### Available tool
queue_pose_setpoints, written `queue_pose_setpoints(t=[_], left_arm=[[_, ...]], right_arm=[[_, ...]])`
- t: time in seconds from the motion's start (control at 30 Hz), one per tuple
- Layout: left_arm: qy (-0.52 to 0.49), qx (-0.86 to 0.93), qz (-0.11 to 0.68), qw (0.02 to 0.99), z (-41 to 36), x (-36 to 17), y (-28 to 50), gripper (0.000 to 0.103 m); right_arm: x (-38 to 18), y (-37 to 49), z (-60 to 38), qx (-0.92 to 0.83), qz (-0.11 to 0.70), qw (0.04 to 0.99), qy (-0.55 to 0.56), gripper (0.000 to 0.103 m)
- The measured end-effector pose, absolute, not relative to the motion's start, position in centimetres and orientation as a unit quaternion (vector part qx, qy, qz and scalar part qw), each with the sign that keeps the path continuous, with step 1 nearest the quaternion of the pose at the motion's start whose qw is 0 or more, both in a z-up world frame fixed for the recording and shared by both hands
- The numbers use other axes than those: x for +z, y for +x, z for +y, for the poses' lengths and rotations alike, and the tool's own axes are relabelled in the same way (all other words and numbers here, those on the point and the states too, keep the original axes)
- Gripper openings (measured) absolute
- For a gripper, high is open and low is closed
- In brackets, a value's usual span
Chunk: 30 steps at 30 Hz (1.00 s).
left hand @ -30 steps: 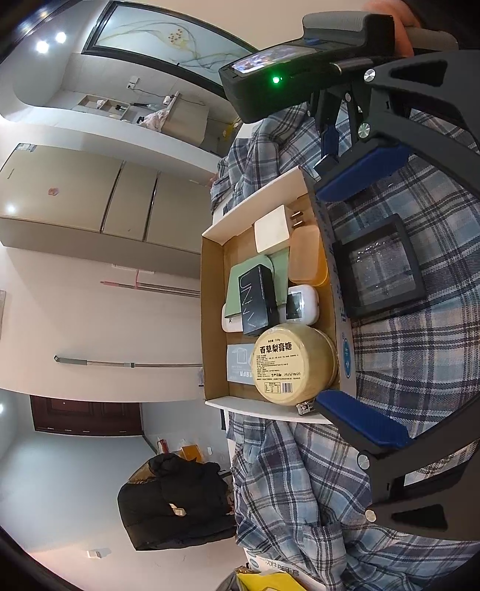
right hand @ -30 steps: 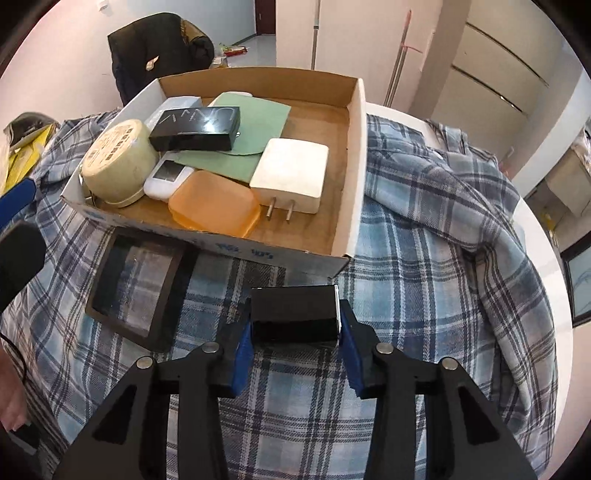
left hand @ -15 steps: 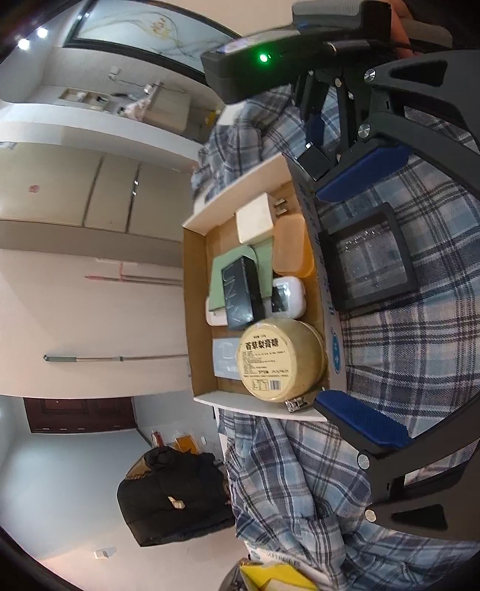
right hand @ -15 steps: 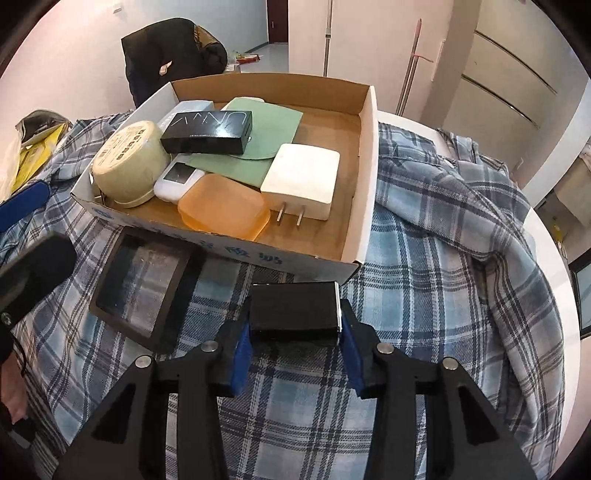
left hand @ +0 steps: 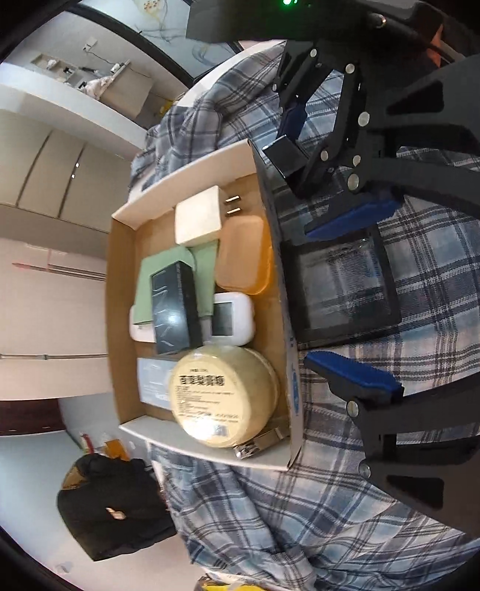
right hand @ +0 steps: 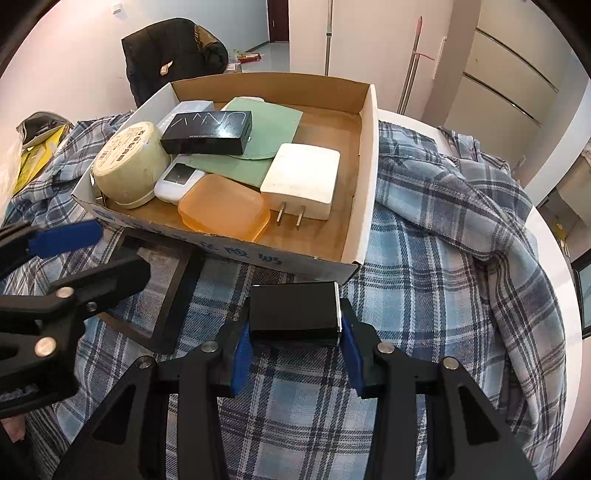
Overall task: Organize rigid objects
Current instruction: 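Lower the left gripper onto the black square frame and grasp it while the right holds the charger, then lift the black frame with the left gripper while the right holds the charger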
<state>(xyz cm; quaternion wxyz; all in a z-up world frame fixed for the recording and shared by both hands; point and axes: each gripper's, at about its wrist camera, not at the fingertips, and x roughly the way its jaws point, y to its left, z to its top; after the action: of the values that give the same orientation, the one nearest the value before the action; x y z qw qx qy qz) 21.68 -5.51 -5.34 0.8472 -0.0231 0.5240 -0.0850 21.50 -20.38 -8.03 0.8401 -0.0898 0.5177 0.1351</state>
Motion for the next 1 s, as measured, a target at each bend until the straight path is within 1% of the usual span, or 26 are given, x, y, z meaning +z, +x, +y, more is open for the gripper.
queue_pose_setpoints(t=[0.27,0.43,0.53,0.6,0.67,1.0], left_arm=[[-0.035,-0.085,0.543,0.834,-6.4,-5.9,22.9,0.065],[-0.039,-0.074,0.541,0.837,-6.2,-5.9,23.3,0.065],[-0.024,-0.074,0.541,0.837,-6.6,-6.0,23.2,0.065],[-0.015,-0.075,0.542,0.837,-6.9,-6.0,23.3,0.069],[-0.013,-0.075,0.543,0.836,-7.1,-6.1,23.4,0.071],[-0.009,-0.061,0.555,0.829,-7.2,-6.3,23.5,0.071]], right_arm=[[-8.1,21.7,-20.3,0.136,0.518,0.839,-0.091,0.041],[-8.0,21.9,-20.3,0.136,0.520,0.838,-0.091,0.041],[-8.0,21.9,-20.3,0.137,0.520,0.838,-0.091,0.041],[-8.0,22.0,-20.3,0.136,0.521,0.838,-0.090,0.041],[-8.0,22.0,-20.3,0.137,0.521,0.838,-0.091,0.041],[-8.0,21.9,-20.3,0.137,0.521,0.837,-0.090,0.041]])
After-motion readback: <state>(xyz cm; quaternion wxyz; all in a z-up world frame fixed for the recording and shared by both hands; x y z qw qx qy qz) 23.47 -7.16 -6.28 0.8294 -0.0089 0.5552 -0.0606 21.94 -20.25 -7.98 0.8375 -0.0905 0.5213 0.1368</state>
